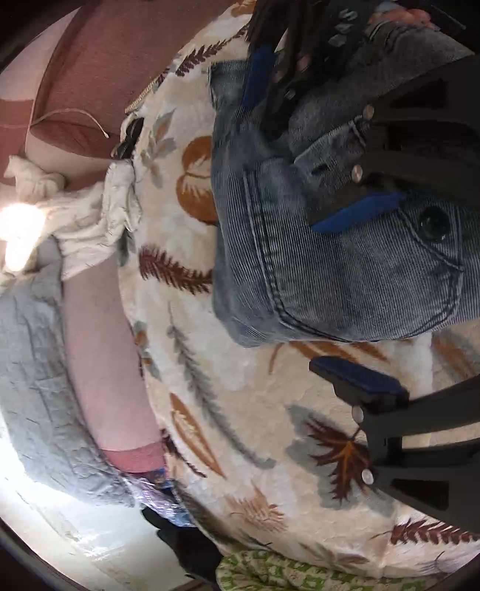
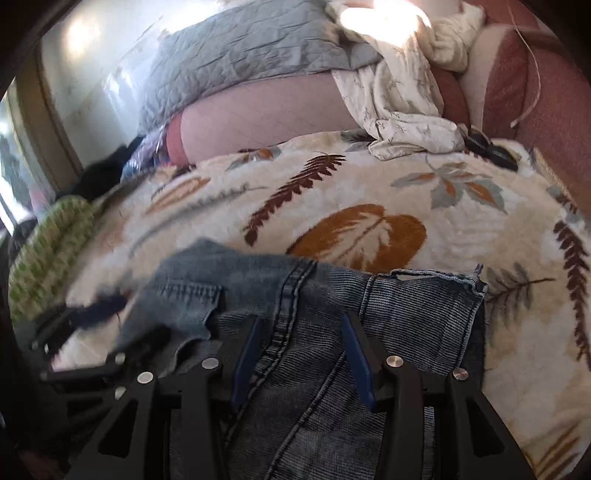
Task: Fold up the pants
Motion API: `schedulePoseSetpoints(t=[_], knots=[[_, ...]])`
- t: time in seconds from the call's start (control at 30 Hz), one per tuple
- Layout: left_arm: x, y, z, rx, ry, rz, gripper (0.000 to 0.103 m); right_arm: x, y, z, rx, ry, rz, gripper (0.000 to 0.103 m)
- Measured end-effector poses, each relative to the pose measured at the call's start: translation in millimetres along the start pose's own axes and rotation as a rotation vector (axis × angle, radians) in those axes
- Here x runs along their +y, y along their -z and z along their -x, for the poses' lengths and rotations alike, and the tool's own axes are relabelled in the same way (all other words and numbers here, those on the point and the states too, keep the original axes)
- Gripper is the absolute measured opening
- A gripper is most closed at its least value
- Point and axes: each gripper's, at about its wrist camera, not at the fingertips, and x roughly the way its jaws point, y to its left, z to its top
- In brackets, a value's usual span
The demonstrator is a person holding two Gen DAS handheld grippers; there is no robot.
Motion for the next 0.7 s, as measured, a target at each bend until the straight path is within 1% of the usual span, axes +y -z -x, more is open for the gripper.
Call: schedulePoseSetpoints(t=[0.07, 0.13, 0.23, 0.27, 0.33, 0.43, 0.5, 0.53, 0.57, 0.63, 0.7], knots=[[5.9, 3.1, -4.0, 0.016, 0.023, 0.035, 0.076, 1.4, 7.4, 3.2, 0.020, 0.011, 0.018, 0.050], [8.1, 7.5, -4.4, 0.015, 0.032, 0.051, 0.077, 1.1, 11.8, 5.1, 0.034, 0.008, 0.026, 0.050], [4.9, 12.1, -2.2, 0.000, 0.019, 0.030, 0.077, -2.5, 20.5, 8.9, 0.056, 0.008, 0.010, 0.050], [3.5, 13.3, -2.4, 0.001, 0.019, 0.024, 0.077, -6.4, 27.1, 6.5, 0.097, -0.008, -0.020, 0.050], [3.2, 15.3, 0.1, -0.015, 0.014, 0.029, 0.077, -9.2, 32.8, 10.0, 0.081, -0.017, -0.029, 0.050], [4.5, 20.2, 4.2, -0.016, 0.025, 0.038, 0.077, -9.7, 35.3, 14.3, 0.070, -0.030, -0.001, 0.050], [5.4, 26.7, 8.7, -0.018, 0.029, 0.044, 0.077, -11.5, 35.0, 21.0, 0.052, -0.035, -0.013, 0.051], [4.5, 30.2, 10.4, -0.021, 0.030, 0.039, 0.077, -13.6, 34.8, 26.2, 0.039, -0.041, -0.026, 0.055], [2.1, 34.5, 13.1, -0.027, 0.026, 0.018, 0.077, -16.7, 35.7, 33.0, 0.019, -0.044, -0.051, 0.057], [-3.2, 40.0, 18.2, -0.051, -0.001, -0.022, 0.077, -17.6, 36.9, 43.1, -0.009, -0.058, -0.079, 0.057], [-6.3, 42.2, 21.9, -0.059, -0.013, -0.039, 0.077, -10.9, 40.7, 57.3, -0.052, -0.088, -0.058, 0.057]])
